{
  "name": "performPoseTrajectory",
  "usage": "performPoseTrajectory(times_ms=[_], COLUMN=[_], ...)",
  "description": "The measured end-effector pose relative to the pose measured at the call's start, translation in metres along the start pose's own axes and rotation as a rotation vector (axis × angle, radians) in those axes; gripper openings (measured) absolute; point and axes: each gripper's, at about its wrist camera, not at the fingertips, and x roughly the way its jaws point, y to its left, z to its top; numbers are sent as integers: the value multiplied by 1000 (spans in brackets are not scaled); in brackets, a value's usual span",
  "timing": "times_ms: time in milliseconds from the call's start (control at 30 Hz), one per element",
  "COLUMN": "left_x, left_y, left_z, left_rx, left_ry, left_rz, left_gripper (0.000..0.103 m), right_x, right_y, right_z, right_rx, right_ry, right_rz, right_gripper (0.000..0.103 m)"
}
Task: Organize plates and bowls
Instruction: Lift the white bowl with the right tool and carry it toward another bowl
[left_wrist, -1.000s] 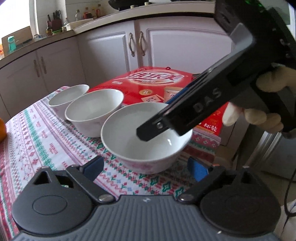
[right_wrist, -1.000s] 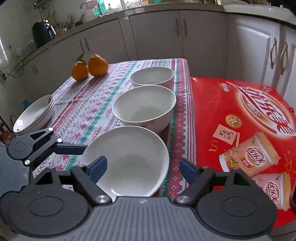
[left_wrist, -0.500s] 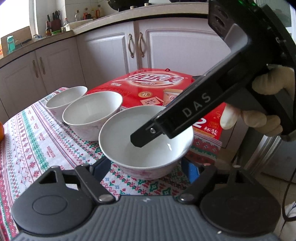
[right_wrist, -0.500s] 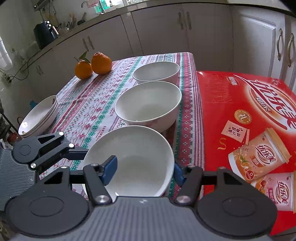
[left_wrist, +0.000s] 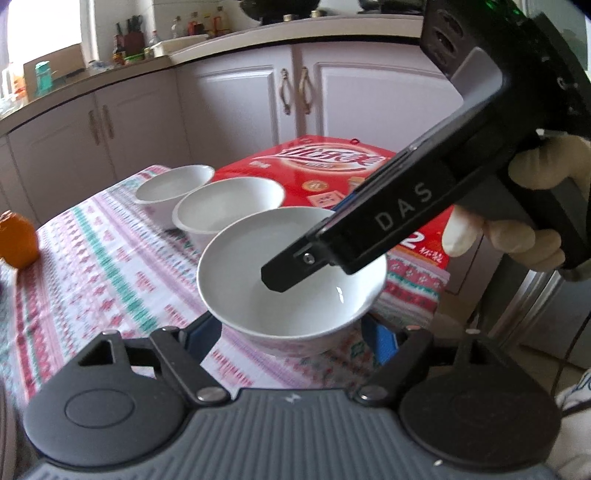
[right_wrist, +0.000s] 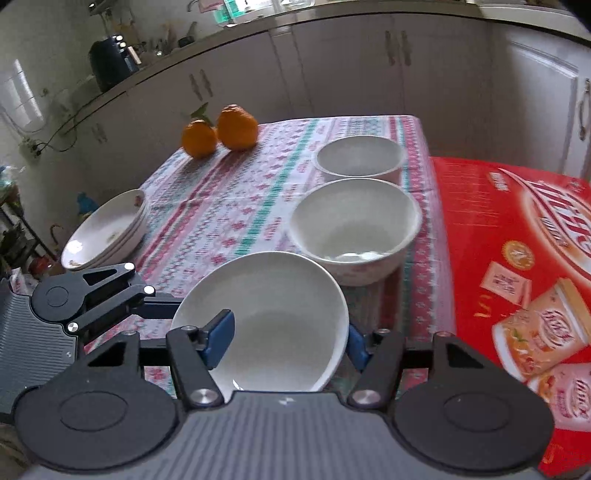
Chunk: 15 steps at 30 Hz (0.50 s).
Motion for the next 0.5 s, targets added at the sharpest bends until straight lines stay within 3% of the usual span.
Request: performPoseTrajectory(times_ms=[500], left_x=[-41], left_y=[44], left_z=[-38], left_rx=[-123], left_ry=[41], left_rz=[118], left_gripper=[82], right_x=[44], right_y=[66], right_z=[18], right_rx=[-124], right_ry=[55], right_rz=[128], right_gripper=[68])
